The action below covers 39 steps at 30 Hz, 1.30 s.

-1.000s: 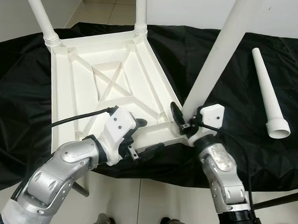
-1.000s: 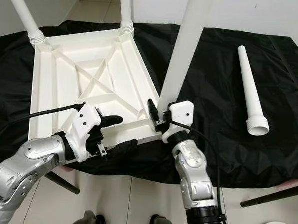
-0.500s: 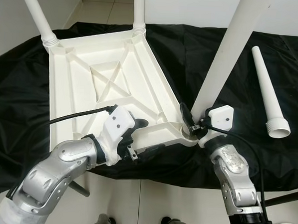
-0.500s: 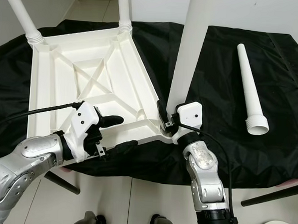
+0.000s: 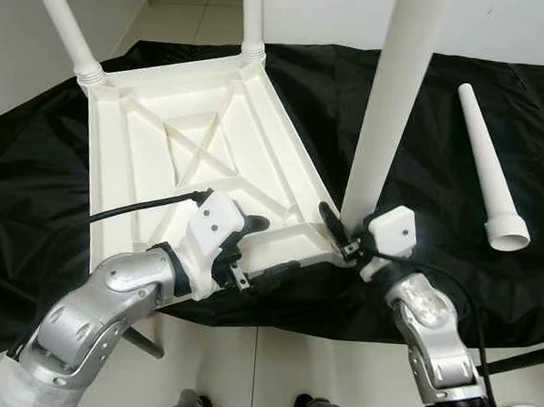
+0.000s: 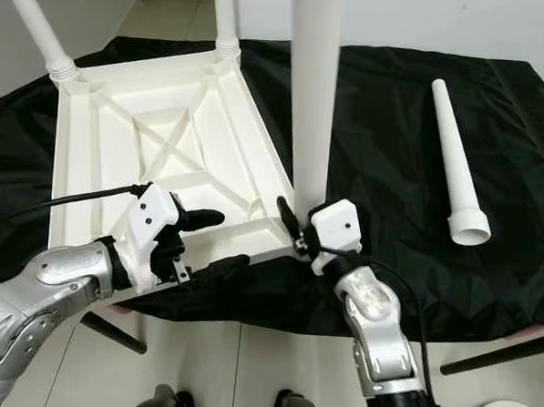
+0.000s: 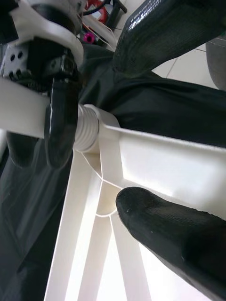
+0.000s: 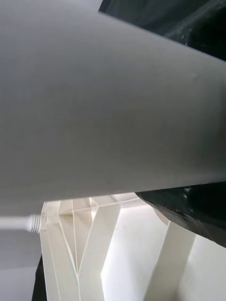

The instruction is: Building children table

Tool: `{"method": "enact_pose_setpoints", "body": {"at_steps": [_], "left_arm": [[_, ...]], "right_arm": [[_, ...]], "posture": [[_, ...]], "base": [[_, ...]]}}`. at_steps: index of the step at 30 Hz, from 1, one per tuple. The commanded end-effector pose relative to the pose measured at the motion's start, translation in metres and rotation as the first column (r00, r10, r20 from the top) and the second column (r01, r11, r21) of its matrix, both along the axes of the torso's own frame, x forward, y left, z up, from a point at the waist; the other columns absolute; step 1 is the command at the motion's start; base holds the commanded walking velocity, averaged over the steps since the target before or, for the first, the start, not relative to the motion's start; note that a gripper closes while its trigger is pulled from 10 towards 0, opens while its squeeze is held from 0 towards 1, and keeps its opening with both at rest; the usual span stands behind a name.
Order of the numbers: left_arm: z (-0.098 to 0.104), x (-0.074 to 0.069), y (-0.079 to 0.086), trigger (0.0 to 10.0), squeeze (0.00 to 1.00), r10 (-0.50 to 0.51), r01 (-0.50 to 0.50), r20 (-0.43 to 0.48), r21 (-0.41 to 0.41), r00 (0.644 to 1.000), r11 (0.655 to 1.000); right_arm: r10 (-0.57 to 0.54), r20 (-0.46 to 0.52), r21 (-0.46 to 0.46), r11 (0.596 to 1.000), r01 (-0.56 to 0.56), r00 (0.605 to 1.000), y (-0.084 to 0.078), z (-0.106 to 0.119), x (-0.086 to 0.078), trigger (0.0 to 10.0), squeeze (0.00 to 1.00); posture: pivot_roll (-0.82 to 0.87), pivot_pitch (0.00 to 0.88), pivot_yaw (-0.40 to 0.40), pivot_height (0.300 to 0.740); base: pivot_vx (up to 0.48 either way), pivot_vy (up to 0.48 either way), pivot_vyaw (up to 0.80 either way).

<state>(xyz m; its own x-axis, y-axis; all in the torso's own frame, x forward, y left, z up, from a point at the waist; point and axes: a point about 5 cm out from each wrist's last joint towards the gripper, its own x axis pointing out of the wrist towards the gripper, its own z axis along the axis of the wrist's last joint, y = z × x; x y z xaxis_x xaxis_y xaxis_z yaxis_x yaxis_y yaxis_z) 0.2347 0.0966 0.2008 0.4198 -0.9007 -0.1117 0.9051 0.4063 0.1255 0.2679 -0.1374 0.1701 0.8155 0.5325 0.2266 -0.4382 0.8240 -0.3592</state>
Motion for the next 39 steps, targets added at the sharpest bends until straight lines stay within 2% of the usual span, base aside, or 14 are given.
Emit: {"method": "enact_pose_setpoints", "body": {"at_steps": [1, 12, 16, 21, 34, 39], "left_arm": [[0.003, -0.005, 0.000, 10.0, 0.00, -0.086, 0.086, -0.003, 0.003, 0.996, 0.996], [0.005, -0.004, 0.000, 10.0, 0.00, -0.087, 0.087, 0.004, 0.007, 0.996, 0.996], [0.007, -0.003, 0.001, 10.0, 0.00, -0.085, 0.085, 0.016, 0.015, 0.996, 0.996], [0.010, -0.003, 0.000, 10.0, 0.00, -0.090, 0.090, 0.026, 0.014, 0.996, 0.996], [0.012, -0.003, 0.001, 10.0, 0.00, -0.077, 0.076, 0.038, 0.013, 0.996, 0.997], [0.012, -0.003, 0.002, 10.0, 0.00, -0.069, 0.069, 0.043, 0.015, 0.997, 0.998]], "right_arm": [[0.051, -0.106, -0.051, 0.997, -0.057, 0.993, 0.004, -0.025, -0.006, 10.0, 0.00], [0.080, -0.144, -0.065, 0.994, -0.090, 0.986, -0.001, -0.033, -0.004, 10.0, 0.00], [0.101, -0.211, 0.018, 0.995, -0.099, 0.972, 0.000, -0.040, -0.001, 10.0, 0.00], [0.109, -0.236, 0.067, 0.993, -0.096, 0.966, -0.001, -0.040, 0.004, 10.0, 0.00], [0.144, -0.267, 0.114, 0.987, -0.117, 0.953, 0.004, -0.042, 0.007, 10.0, 0.00], [0.118, -0.321, 0.176, 0.982, -0.063, 0.940, 0.002, -0.045, 0.011, 10.0, 0.00]], "posture": [[-0.03, 0.188, 0.072, 0.740], [-0.03, 0.180, 0.074, 0.740], [-0.03, 0.170, 0.082, 0.740], [-0.03, 0.165, 0.077, 0.740], [-0.02, 0.163, 0.063, 0.740], [-0.01, 0.171, 0.055, 0.740]], "base": [[0.000, 0.000, 0.00], [0.000, 0.000, 0.00], [0.000, 0.000, 0.00], [0.000, 0.000, 0.00], [0.000, 0.000, 0.00], [0.000, 0.000, 0.00]]}}
